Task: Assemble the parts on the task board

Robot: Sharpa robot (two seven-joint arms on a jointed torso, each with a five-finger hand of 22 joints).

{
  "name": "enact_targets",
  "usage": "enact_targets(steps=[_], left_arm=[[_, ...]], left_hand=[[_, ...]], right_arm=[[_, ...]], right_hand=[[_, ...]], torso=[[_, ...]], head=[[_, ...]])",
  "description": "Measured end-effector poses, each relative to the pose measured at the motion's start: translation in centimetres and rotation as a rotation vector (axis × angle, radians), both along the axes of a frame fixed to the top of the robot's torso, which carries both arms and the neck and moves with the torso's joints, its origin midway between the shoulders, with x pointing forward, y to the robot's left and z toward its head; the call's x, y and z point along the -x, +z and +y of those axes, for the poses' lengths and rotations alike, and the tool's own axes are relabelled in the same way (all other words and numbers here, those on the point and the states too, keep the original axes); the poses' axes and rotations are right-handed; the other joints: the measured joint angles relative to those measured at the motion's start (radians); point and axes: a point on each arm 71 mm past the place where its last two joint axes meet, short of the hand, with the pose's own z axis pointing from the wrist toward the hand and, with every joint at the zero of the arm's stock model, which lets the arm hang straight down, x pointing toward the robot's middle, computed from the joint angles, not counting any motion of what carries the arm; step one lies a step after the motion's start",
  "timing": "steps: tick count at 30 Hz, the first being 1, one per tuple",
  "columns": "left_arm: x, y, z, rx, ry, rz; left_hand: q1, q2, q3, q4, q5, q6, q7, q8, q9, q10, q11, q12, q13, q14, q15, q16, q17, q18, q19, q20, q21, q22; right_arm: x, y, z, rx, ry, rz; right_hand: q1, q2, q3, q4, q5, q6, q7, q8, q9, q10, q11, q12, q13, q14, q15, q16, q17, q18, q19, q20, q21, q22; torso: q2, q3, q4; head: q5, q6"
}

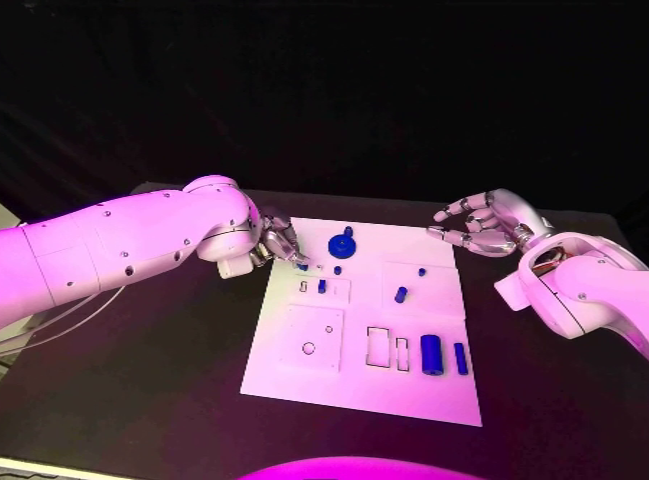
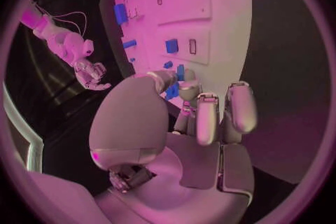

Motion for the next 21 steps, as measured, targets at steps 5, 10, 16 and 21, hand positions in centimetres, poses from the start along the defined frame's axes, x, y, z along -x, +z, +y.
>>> enact_targets(steps=[5, 10, 16, 21], left_arm=[[1.0, -0.3, 0.0, -0.011, -0.016, -0.005], [1.7, -1.0, -0.3, -0.04, -0.037, -0.011], [2.3, -1.7, -0.7, -0.078, -0.057, -0.026], [2.5, -2.0, -0.9, -0.1, -0.065, -0.038]], left_hand=[[-0.016, -0.016, 0.026, -0.018, 0.005, 0.007, -0.007, 0.0, 0.013, 0.012, -0.001, 0.004, 0.007, 0.004, -0.004, 0.004, 0.0, 0.0, 0.012, -0.002, 0.008, 0.017], [-0.032, -0.024, 0.029, -0.015, 0.005, 0.014, -0.007, 0.0, 0.014, 0.016, -0.005, 0.004, 0.013, 0.0, -0.007, 0.008, 0.0, 0.0, 0.019, -0.002, 0.012, 0.022], [-0.047, -0.031, 0.063, -0.038, 0.005, 0.021, -0.008, 0.0, 0.027, 0.022, -0.005, 0.009, 0.018, 0.0, -0.007, 0.008, 0.0, 0.0, 0.022, -0.005, 0.012, 0.024], [-0.05, -0.034, 0.064, -0.039, 0.005, 0.023, -0.008, -0.001, 0.027, 0.027, -0.008, 0.013, 0.022, 0.0, -0.007, 0.008, 0.0, 0.0, 0.022, -0.005, 0.012, 0.026]], right_arm=[[0.0, 0.0, 0.0, 0.001, 0.0, -0.001], [0.0, -0.1, 0.0, 0.002, 0.0, 0.0], [0.0, -0.1, 0.0, 0.003, 0.0, 0.0], [0.0, -0.2, 0.0, 0.003, 0.001, 0.0]], right_hand=[[0.0, 0.0, 0.0, 0.0, 0.0, 0.0, 0.0, 0.0, 0.0, 0.0, 0.0, 0.0, 0.0, 0.0, 0.0, 0.0, 0.0, 0.0, 0.0, 0.0, 0.0, 0.0], [0.0, 0.0, 0.0, 0.0, 0.0, 0.0, 0.0, 0.0, 0.0, 0.0, 0.0, 0.0, 0.0, 0.0, 0.0, 0.0, 0.0, 0.0, 0.0, 0.0, 0.0, 0.0], [0.0, 0.0, 0.0, 0.0, 0.0, 0.0, 0.0, 0.0, 0.0, 0.0, 0.0, 0.0, 0.0, 0.0, 0.0, 0.0, 0.0, 0.0, 0.0, 0.0, 0.0, 0.001], [0.0, 0.0, 0.0, 0.0, 0.0, 0.0, 0.0, 0.0, 0.0, 0.0, 0.0, 0.0, 0.0, 0.0, 0.0, 0.0, 0.0, 0.0, 0.0, 0.0, 0.0, 0.001]], torso=[[-0.001, -0.0004, 0.0003], [0.0, -0.0006, 0.0003], [0.001, -0.0011, -0.0005], [0.001, -0.0012, -0.0014]], head=[[0.003, -0.004], [0.005, -0.006], [0.007, -0.008], [0.008, -0.01]])
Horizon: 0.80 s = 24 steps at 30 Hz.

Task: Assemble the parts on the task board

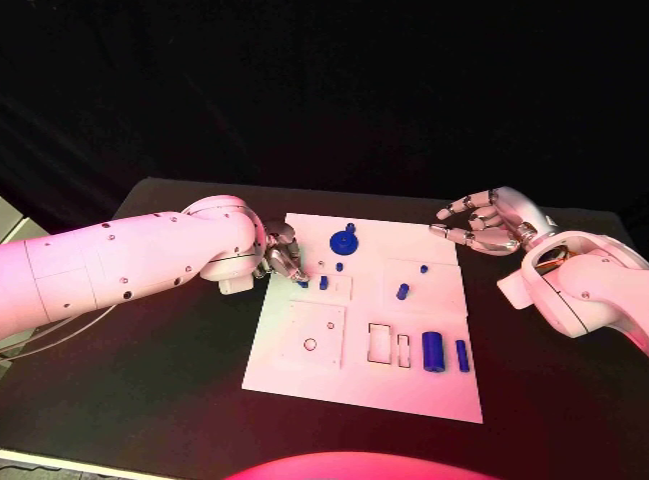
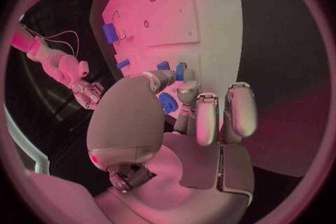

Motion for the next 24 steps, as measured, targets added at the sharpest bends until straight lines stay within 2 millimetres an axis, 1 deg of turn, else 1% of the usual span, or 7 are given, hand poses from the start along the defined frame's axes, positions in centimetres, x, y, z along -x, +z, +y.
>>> enact_targets(steps=[2, 11, 12, 13, 14, 16, 24], left_arm=[[0.03, -0.04, -0.06, -0.008, -0.002, -0.007], [0.16, -0.14, -0.31, -0.028, -0.008, -0.031], [0.16, -0.14, -0.35, -0.029, -0.008, -0.033], [0.17, -0.12, -0.41, -0.031, -0.009, -0.037], [0.18, -0.11, -0.45, -0.032, -0.01, -0.04], [0.19, -0.09, -0.53, -0.034, -0.011, -0.044], [0.26, -0.06, -0.7, -0.042, -0.017, -0.051]], left_hand=[[-0.003, 0.003, 0.0, 0.0, 0.0, 0.0, 0.0, -0.001, 0.0, 0.003, 0.003, 0.0, 0.002, 0.0, 0.0, 0.0, 0.0, 0.0, 0.0, 0.0, 0.004, 0.001], [-0.011, -0.003, 0.003, 0.003, 0.0, 0.0, 0.0, -0.001, 0.003, 0.005, 0.002, 0.003, 0.005, 0.0, 0.0, 0.0, 0.0, 0.0, 0.0, 0.0, 0.004, 0.003], [-0.012, -0.004, 0.003, 0.003, 0.0, 0.0, 0.0, -0.001, 0.04, 0.005, 0.001, 0.003, 0.006, 0.0, 0.0, 0.0, 0.0, 0.0, 0.0, 0.0, 0.004, 0.003], [-0.018, -0.002, 0.003, 0.003, 0.0, 0.0, 0.0, -0.001, 0.043, 0.007, 0.0, 0.003, 0.006, 0.0, 0.0, 0.0, 0.0, 0.0, 0.0, 0.0, 0.004, 0.003], [-0.02, -0.004, 0.022, -0.016, -0.001, 0.0, 0.0, -0.001, 0.043, 0.007, 0.0, 0.003, 0.006, 0.0, 0.0, 0.0, 0.0, 0.0, 0.0, 0.0, 0.004, 0.003], [-0.024, -0.008, 0.023, -0.017, -0.001, 0.0, 0.0, 0.001, 0.043, 0.007, 0.0, 0.003, 0.006, 0.0, 0.0, 0.0, 0.0, 0.0, 0.0, 0.0, 0.004, 0.004], [-0.026, -0.011, 0.026, -0.015, -0.001, 0.0, 0.0, 0.004, 0.043, 0.007, 0.0, 0.007, 0.009, 0.0, 0.0, 0.004, 0.0, 0.0, 0.0, 0.0, 0.004, 0.004]], right_arm=[[0.0, -0.01, 0.0, 0.0, 0.0, 0.0], [0.01, -0.02, 0.01, 0.0, 0.001, 0.0], [0.01, -0.02, 0.02, 0.0, 0.001, 0.0], [0.02, -0.02, 0.02, 0.0, 0.001, 0.0], [0.02, -0.03, 0.02, 0.0, 0.001, 0.0], [0.03, -0.03, 0.02, 0.0, 0.002, 0.0], [0.04, -0.03, -0.01, 0.001, 0.002, 0.0]], right_hand=[[0.0, 0.0, 0.0, 0.0, 0.0, 0.0, 0.0, 0.0, 0.0, 0.0, 0.0, 0.0, 0.0, 0.0, 0.0, 0.0, 0.0, 0.0, 0.0, 0.0, 0.0, 0.0], [0.0, 0.0, 0.0, 0.0, 0.006, 0.0, 0.0, 0.0, 0.0, 0.0, 0.0, 0.0, 0.0, 0.0, 0.0, 0.0, 0.0, 0.0, 0.0, 0.0, 0.0, 0.0], [0.0, 0.0, 0.0, 0.0, 0.006, 0.0, 0.0, 0.0, 0.0, 0.0, 0.0, 0.0, 0.0, 0.0, 0.0, 0.0, 0.0, 0.0, 0.0, 0.0, 0.0, 0.0], [0.0, 0.0, 0.0, 0.0, 0.006, 0.0, 0.0, 0.0, 0.0, 0.0, 0.0, 0.0, 0.0, 0.0, 0.0, 0.0, 0.0, 0.0, 0.0, 0.0, 0.0, 0.0], [0.0, 0.0, 0.0, 0.0, 0.006, 0.0, 0.0, 0.0, 0.0, 0.0, 0.0, 0.0, 0.0, 0.0, 0.0, 0.0, 0.0, 0.0, 0.0, 0.0, 0.0, 0.0], [0.0, 0.0, 0.0, 0.0, 0.006, 0.0, 0.0, 0.0, 0.0, 0.0, 0.0, 0.0, 0.0, 0.0, 0.0, 0.0, 0.0, 0.0, 0.0, 0.0, 0.0, 0.0], [0.0, 0.0, -0.003, 0.003, 0.006, 0.0, 0.0, 0.0, -0.001, 0.0, 0.0, 0.0, 0.0, 0.0, 0.0, 0.0, 0.0, 0.0, 0.0, 0.0, 0.0, 0.0]], torso=[[0.0, 0.0001, -0.0001], [0.0, 0.0011, -0.0002], [0.0, 0.0012, -0.0003], [0.0, 0.0012, -0.0003], [0.0, 0.0012, -0.0003], [0.0, 0.0012, -0.0005], [0.0, 0.0018, -0.0005]], head=[[0.0, 0.0], [0.001, -0.002], [0.001, -0.002], [0.001, -0.002], [0.001, -0.002], [0.001, -0.002], [-0.001, -0.002]])
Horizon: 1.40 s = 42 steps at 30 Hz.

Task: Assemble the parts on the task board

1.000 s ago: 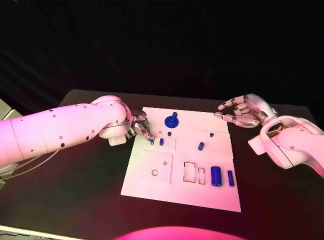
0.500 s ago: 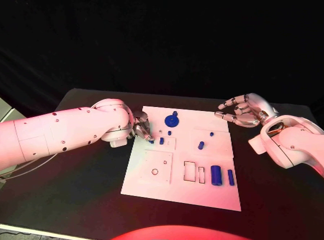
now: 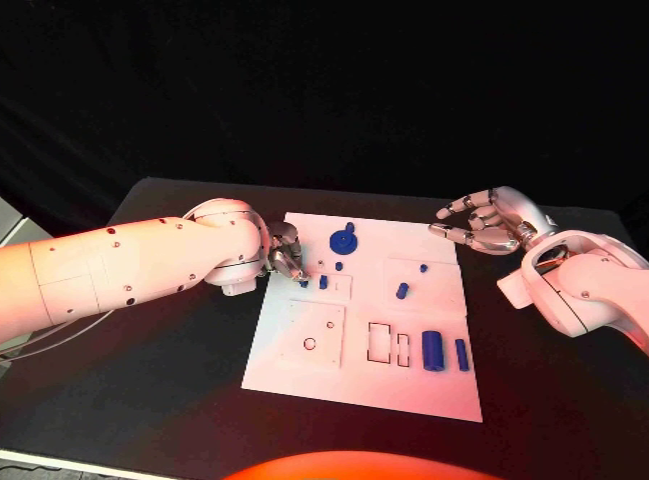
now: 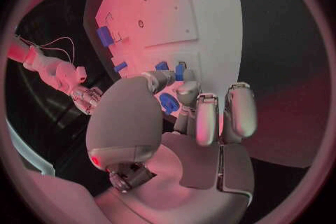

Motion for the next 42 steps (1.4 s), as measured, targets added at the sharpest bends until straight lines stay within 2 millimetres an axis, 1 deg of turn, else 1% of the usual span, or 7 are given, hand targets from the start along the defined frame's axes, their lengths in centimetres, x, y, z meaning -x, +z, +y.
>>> enact_targets(steps=[2, 16, 18, 20, 23, 25, 42], left_arm=[[0.01, 0.0, -0.03, -0.002, -0.001, 0.0], [0.2, -0.03, -0.23, -0.025, -0.021, 0.012], [0.21, -0.03, -0.25, -0.027, -0.023, 0.013], [0.22, -0.04, -0.25, -0.029, -0.026, 0.015], [0.23, -0.04, -0.26, -0.032, -0.028, 0.015], [0.22, -0.04, -0.3, -0.033, -0.029, 0.015], [0.37, 0.05, -0.19, -0.017, -0.01, -0.009]], left_hand=[[0.0, 0.0, 0.0, 0.0, 0.0, 0.0, 0.0, 0.0, 0.0, 0.003, 0.003, 0.0, 0.0, 0.0, 0.0, 0.0, 0.0, 0.0, 0.0, 0.0, 0.0, 0.001], [-0.005, -0.005, 0.0, 0.0, 0.004, 0.007, 0.0, 0.0, 0.0, 0.003, 0.003, 0.0, 0.002, 0.0, 0.0, 0.0, 0.0, 0.0, 0.0, 0.0, 0.0, 0.001], [-0.005, -0.005, 0.0, 0.0, 0.004, 0.007, 0.0, 0.0, 0.001, 0.003, 0.003, 0.0, 0.001, 0.0, 0.0, 0.0, 0.0, 0.0, 0.0, 0.0, 0.0, 0.001], [-0.012, -0.004, 0.0, 0.0, 0.004, 0.007, 0.0, -0.001, 0.023, 0.005, 0.001, 0.0, 0.001, 0.0, 0.0, 0.0, 0.0, 0.0, 0.0, 0.0, 0.0, 0.001], [-0.013, -0.004, 0.0, 0.0, 0.004, 0.007, 0.0, -0.001, 0.024, 0.007, 0.0, 0.0, 0.001, 0.0, 0.0, 0.0, 0.0, 0.0, 0.0, 0.0, 0.0, 0.001], [-0.013, -0.004, 0.0, 0.0, 0.004, 0.007, 0.0, -0.001, 0.035, 0.007, 0.0, 0.0, 0.001, 0.0, 0.0, 0.0, 0.0, 0.0, 0.0, 0.0, 0.0, 0.001], [-0.016, -0.001, 0.003, 0.003, 0.004, 0.008, -0.001, 0.0, 0.037, 0.007, 0.0, 0.0, 0.002, 0.0, 0.0, 0.0, 0.0, 0.0, 0.0, 0.0, 0.0, 0.001]], right_arm=[[0.01, 0.0, 0.0, 0.0, 0.0, 0.0], [0.02, 0.0, -0.03, 0.001, 0.001, 0.001], [0.02, 0.0, -0.03, 0.001, 0.001, 0.001], [0.02, 0.0, -0.02, 0.001, 0.001, 0.001], [0.02, 0.0, -0.01, 0.001, 0.001, 0.001], [0.02, 0.0, -0.01, 0.001, 0.001, 0.001], [0.03, 0.0, -0.04, 0.001, 0.001, 0.0]], right_hand=[[0.0, 0.0, 0.0, 0.0, 0.0, 0.0, 0.0, 0.0, 0.0, 0.0, 0.0, 0.0, 0.0, 0.0, 0.0, 0.0, 0.0, 0.0, 0.0, 0.0, 0.0, 0.0], [0.0, 0.0, 0.0, 0.0, 0.0, 0.0, 0.0, 0.0, 0.0, 0.0, 0.0, 0.0, 0.0, 0.0, 0.0, 0.0, 0.0, 0.0, 0.0, 0.0, 0.0, 0.0], [0.0, 0.0, 0.0, 0.0, 0.0, 0.0, 0.0, 0.0, 0.0, 0.0, 0.0, 0.0, 0.0, 0.0, 0.0, 0.0, 0.0, 0.0, 0.0, 0.0, 0.0, 0.0], [0.0, 0.0, 0.0, 0.0, 0.0, 0.0, 0.0, 0.0, 0.0, 0.0, 0.0, 0.0, 0.0, 0.0, 0.0, 0.0, 0.0, 0.0, 0.0, 0.0, 0.0, 0.0], [0.0, 0.0, 0.0, 0.0, 0.0, 0.0, 0.0, 0.0, 0.0, 0.0, 0.0, 0.0, 0.0, 0.0, 0.0, 0.0, 0.0, 0.0, 0.0, 0.0, 0.0, 0.0], [0.0, 0.0, 0.0, 0.0, 0.0, 0.0, 0.0, 0.0, 0.0, 0.0, 0.0, 0.0, 0.0, 0.0, 0.0, 0.0, 0.0, 0.0, 0.0, 0.0, 0.0, 0.0], [0.0, 0.0, 0.0, 0.0, 0.0, 0.0, 0.0, 0.0, 0.0, 0.0, 0.0, 0.0, 0.0, 0.0, 0.0, 0.0, 0.0, 0.0, 0.0, 0.0, 0.0, 0.0]], torso=[[0.0, 0.0, 0.0001], [0.0, -0.0008, 0.0009], [0.0, -0.0009, 0.0009], [0.0, -0.0011, 0.0009], [0.0, -0.0012, 0.0009], [0.0, -0.0012, 0.0007], [0.0, -0.0009, 0.0001]], head=[[0.0, 0.0], [-0.001, -0.007], [-0.001, -0.007], [-0.001, -0.007], [-0.001, -0.007], [-0.001, -0.007], [-0.002, -0.004]])
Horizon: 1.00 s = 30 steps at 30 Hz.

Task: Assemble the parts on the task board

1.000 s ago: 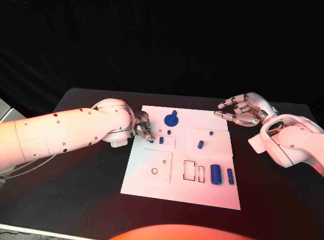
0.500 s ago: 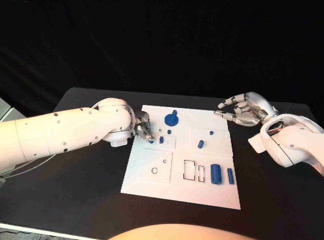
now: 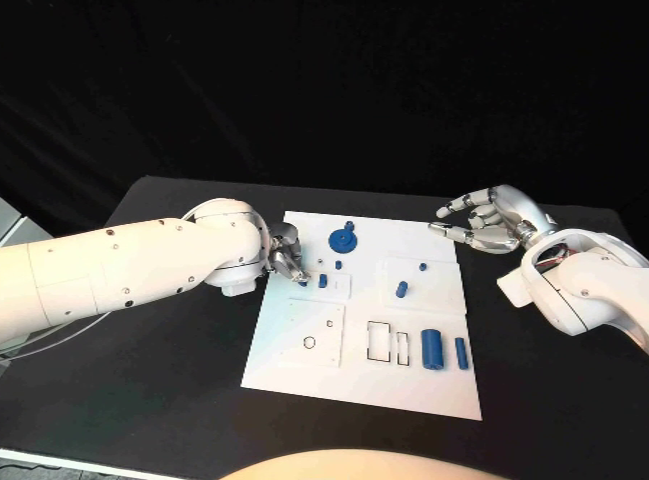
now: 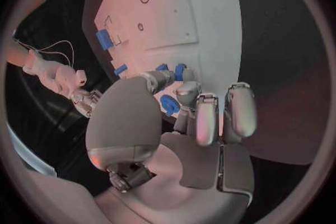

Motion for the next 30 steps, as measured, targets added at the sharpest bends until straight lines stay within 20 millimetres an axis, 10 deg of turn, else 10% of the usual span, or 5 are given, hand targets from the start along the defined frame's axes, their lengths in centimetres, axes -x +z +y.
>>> enact_targets(steps=[30], left_arm=[[1.9, -1.5, 0.7, 0.094, 0.041, -0.124]], left_hand=[[-0.005, 0.003, 0.003, 0.003, -0.002, 0.003, -0.003, 0.002, 0.006, 0.009, -0.002, 0.004, 0.009, 0.004, -0.004, 0.0, 0.0, 0.0, 0.011, -0.004, 0.008, 0.011]], right_arm=[[0.1, -0.2, -0.3, 0.002, -0.004, 0.003]], right_hand=[[0.0, 0.0, -0.002, -0.002, 0.0, 0.0, 0.0, 0.0, 0.0, 0.0, 0.0, 0.0, 0.0, 0.0, 0.0, 0.0, 0.0, 0.0, 0.0, 0.0, 0.0, 0.001]], torso=[[-0.001, 0.0003, 0.0003]], head=[[-0.001, -0.011]])
